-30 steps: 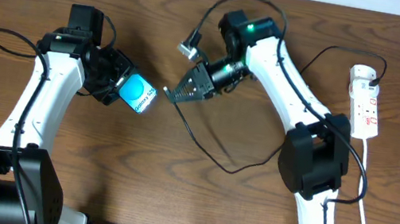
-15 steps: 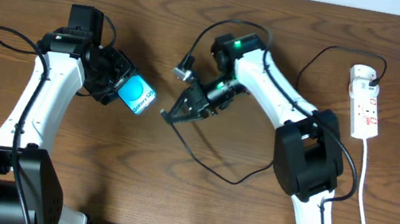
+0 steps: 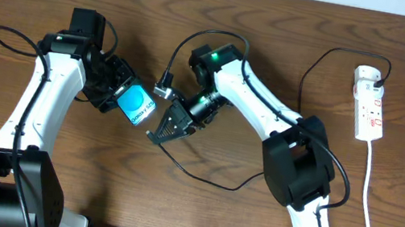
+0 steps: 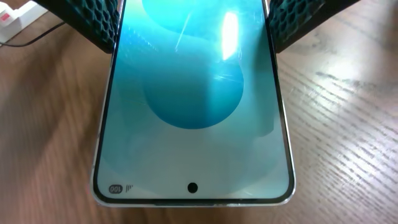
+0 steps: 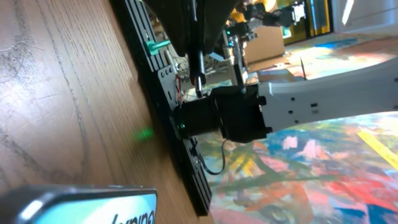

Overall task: Plug charger to phone and switch on socket
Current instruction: 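Bring the plug toward the phone's bottom port held by left gripper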

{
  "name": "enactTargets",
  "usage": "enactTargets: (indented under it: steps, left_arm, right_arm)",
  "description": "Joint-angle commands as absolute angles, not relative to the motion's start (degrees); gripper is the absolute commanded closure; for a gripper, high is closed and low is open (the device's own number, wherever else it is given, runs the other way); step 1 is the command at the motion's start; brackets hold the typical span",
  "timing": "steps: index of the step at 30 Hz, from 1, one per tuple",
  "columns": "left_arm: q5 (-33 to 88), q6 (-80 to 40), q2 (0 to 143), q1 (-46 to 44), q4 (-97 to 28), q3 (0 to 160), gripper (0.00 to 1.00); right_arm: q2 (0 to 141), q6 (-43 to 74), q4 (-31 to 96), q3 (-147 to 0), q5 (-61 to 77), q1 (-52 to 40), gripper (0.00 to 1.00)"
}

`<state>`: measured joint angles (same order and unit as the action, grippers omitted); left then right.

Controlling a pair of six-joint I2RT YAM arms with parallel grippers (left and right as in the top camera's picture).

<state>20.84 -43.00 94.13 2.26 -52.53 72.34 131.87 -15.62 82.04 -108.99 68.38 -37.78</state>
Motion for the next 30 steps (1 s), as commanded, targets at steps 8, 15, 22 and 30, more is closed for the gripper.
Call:
enactTargets:
  steps: [8,15,22,30]
  left_arm:
    - [17.06,-41.80,93.65,2.50,-54.17,73.10,0.93]
    - [16.86,-41.56,93.65,2.50,-54.15,73.10,0.93]
    - [16.84,-41.58,93.65,2.44,-54.15,73.10,0.93]
    - [16.84,-42.24,93.65,1.32,-53.19,73.10,0.93]
  right_arm:
    - [132.38,-13.23,81.52,-108.66,64.82,-38.09,0.99]
    - [132.38,-10.70,79.88,-108.64,64.60,-38.09,0.99]
    - [132.38,-7.40,78.76,-108.64,64.58,-38.09,0.99]
    - [132.38,-2.46,74.43,-108.64,64.55,-38.09,0.99]
